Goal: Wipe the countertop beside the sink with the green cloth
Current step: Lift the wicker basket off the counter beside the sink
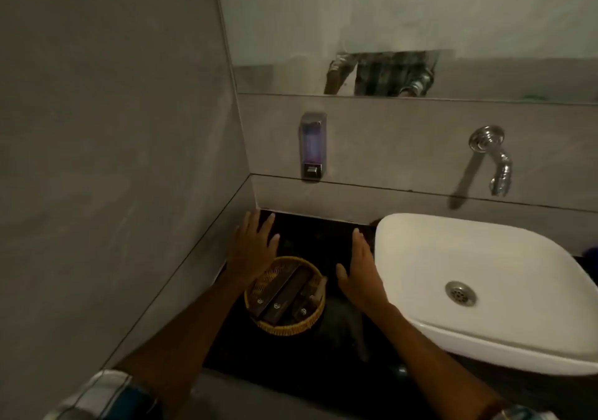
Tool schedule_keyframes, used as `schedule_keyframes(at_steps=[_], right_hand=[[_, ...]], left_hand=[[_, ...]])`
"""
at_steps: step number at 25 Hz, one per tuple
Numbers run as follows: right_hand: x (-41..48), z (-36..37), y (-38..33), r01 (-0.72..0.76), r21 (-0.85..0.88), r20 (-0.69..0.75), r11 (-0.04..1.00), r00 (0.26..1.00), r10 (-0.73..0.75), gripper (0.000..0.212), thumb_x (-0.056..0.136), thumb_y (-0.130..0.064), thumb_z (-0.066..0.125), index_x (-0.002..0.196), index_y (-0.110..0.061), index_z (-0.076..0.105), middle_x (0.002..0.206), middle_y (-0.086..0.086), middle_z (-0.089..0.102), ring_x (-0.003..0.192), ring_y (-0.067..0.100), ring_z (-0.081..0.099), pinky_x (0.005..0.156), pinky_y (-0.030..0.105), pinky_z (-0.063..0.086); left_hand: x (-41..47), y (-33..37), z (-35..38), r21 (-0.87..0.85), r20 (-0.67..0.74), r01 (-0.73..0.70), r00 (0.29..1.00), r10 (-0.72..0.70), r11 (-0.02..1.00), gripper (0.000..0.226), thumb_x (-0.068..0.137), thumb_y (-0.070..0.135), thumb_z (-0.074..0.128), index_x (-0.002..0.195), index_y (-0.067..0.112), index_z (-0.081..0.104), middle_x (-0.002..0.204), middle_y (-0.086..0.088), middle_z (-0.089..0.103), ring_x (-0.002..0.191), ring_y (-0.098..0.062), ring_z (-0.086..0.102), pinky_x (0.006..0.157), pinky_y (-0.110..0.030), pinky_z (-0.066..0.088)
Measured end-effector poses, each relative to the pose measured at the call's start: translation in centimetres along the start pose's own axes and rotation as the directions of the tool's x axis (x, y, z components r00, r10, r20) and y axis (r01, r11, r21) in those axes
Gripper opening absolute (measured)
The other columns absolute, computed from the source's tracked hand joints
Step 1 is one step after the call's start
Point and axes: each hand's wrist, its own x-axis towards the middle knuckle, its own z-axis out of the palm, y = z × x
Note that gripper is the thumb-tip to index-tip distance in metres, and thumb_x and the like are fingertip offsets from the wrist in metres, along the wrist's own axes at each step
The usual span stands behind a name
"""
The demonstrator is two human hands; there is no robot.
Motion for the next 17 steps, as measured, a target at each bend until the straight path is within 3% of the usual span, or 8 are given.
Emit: schedule_keyframes(at_steps=[2,4,8,11,14,17], right_hand=[[0.0,2.2,0.7,-0.087,-0.012,0.121,0.996,0.989,0.088,0.080,0.092,-0.022,0.055,0.152,-0.010,0.003,0.161,0.012,0.014,0.147,0.026,0.017,0.117,0.033,0.021],[-0.5,4.6,1.8,-0.228,-0.031,0.236,0.973,0.944,0.228,0.074,0.093,-0.026,0.055,0.151,-0.006,0.014,0.154,0.017,0.033,0.139,0.030,0.037,0.115,0.039,0.034],[0.5,7.0,2.4,-0.562,0.206,0.281,0.801,0.818,0.502,0.051,0.088,-0.029,0.066,0.130,-0.003,0.054,0.123,0.018,0.066,0.112,0.029,0.063,0.102,0.040,0.049],[0.7,8.4,2.8,-0.675,0.346,0.279,0.652,0.737,0.616,0.031,0.083,-0.029,0.072,0.104,-0.007,0.071,0.107,0.015,0.073,0.100,0.025,0.068,0.097,0.040,0.053],[0.4,8.5,3.1,-0.714,0.431,0.302,0.552,0.690,0.658,0.024,0.079,-0.025,0.077,0.095,-0.006,0.075,0.101,0.017,0.075,0.091,0.023,0.068,0.094,0.041,0.055],[-0.3,7.9,3.5,-0.720,0.471,0.269,0.509,0.667,0.695,0.019,0.076,-0.021,0.079,0.092,-0.011,0.075,0.099,0.011,0.074,0.097,0.023,0.067,0.096,0.042,0.054]], left_hand=[[-1.0,-2.2,1.6,-0.016,0.149,0.129,0.981,-0.125,0.992,0.051,0.100,0.032,0.042,0.147,0.018,0.029,0.159,-0.015,0.018,0.146,-0.034,0.014,0.115,-0.052,0.023],[-2.2,-5.1,4.1,-0.020,0.244,0.228,0.945,-0.216,0.973,0.046,0.100,0.028,0.043,0.144,0.015,0.036,0.155,-0.018,0.029,0.140,-0.036,0.029,0.111,-0.051,0.032],[-2.1,-7.1,5.7,-0.192,0.288,0.421,0.888,-0.359,0.886,0.040,0.098,0.038,0.046,0.121,0.009,0.060,0.116,-0.021,0.067,0.108,-0.036,0.062,0.090,-0.042,0.050],[-2.0,-7.7,6.4,-0.391,0.320,0.567,0.822,-0.470,0.725,0.031,0.091,0.034,0.060,0.102,0.007,0.071,0.102,-0.018,0.073,0.095,-0.031,0.066,0.086,-0.037,0.052],[-2.0,-8.4,7.0,-0.529,0.403,0.679,0.729,-0.553,0.509,0.025,0.083,0.020,0.071,0.102,0.004,0.070,0.106,-0.018,0.072,0.095,-0.025,0.065,0.092,-0.036,0.051],[-2.4,-8.1,7.1,-0.596,0.494,0.728,0.664,-0.561,0.338,0.025,0.079,0.003,0.073,0.104,0.004,0.068,0.110,-0.021,0.070,0.100,-0.031,0.067,0.094,-0.044,0.054]])
